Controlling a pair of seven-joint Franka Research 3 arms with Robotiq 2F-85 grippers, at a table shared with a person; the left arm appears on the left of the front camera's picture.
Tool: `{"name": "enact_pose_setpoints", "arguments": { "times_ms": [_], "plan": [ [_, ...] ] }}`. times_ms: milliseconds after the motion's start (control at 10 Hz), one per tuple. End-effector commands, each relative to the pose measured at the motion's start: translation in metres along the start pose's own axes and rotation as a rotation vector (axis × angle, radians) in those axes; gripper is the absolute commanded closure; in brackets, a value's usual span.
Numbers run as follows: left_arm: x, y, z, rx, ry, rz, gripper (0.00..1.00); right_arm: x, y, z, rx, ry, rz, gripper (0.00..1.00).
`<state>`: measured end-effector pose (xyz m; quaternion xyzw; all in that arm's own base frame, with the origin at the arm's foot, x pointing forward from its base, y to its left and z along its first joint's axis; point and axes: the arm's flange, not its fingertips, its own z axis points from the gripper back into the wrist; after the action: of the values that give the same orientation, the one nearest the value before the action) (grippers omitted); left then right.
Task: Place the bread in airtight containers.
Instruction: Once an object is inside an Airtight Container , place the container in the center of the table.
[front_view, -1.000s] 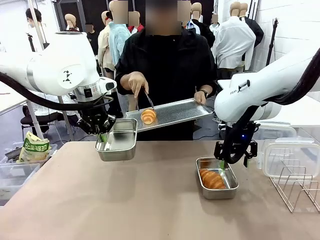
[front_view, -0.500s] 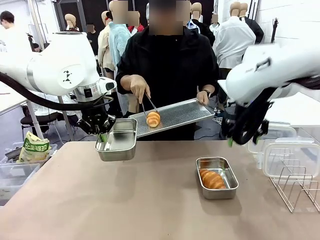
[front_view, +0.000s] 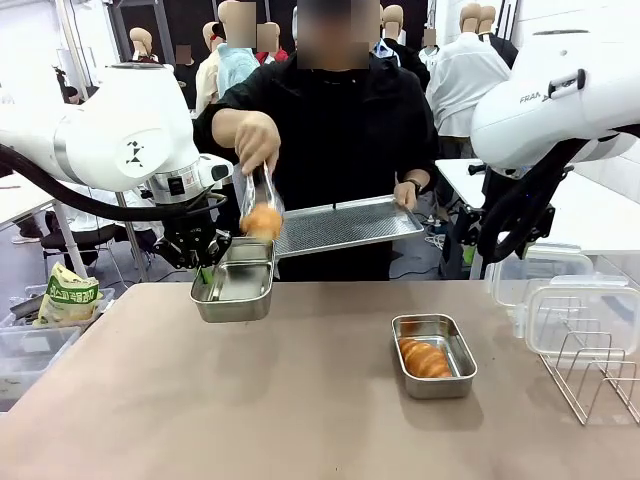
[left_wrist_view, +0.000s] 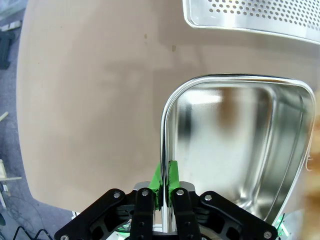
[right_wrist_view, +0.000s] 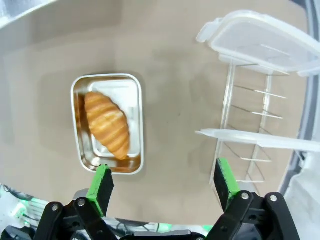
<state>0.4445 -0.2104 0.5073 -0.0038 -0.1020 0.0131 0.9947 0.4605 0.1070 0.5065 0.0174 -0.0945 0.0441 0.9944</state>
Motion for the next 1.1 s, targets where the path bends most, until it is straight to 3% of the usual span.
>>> {"name": "enact_pose_setpoints", "arguments": {
  "times_ms": [0, 1000],
  "plan": [
    [0.0005, 0.0024, 0.0039, -0.001, -0.001, -0.005, 1.00, -0.0031, -0.0027, 0.0100, -0.025, -0.012, -0.008, 0.00],
    [0.0005, 0.0024, 0.0039, -0.001, -0.001, -0.005, 1.00, -0.0031, -0.0027, 0.0100, -0.025, -0.012, -0.008, 0.00]
  ]
}}
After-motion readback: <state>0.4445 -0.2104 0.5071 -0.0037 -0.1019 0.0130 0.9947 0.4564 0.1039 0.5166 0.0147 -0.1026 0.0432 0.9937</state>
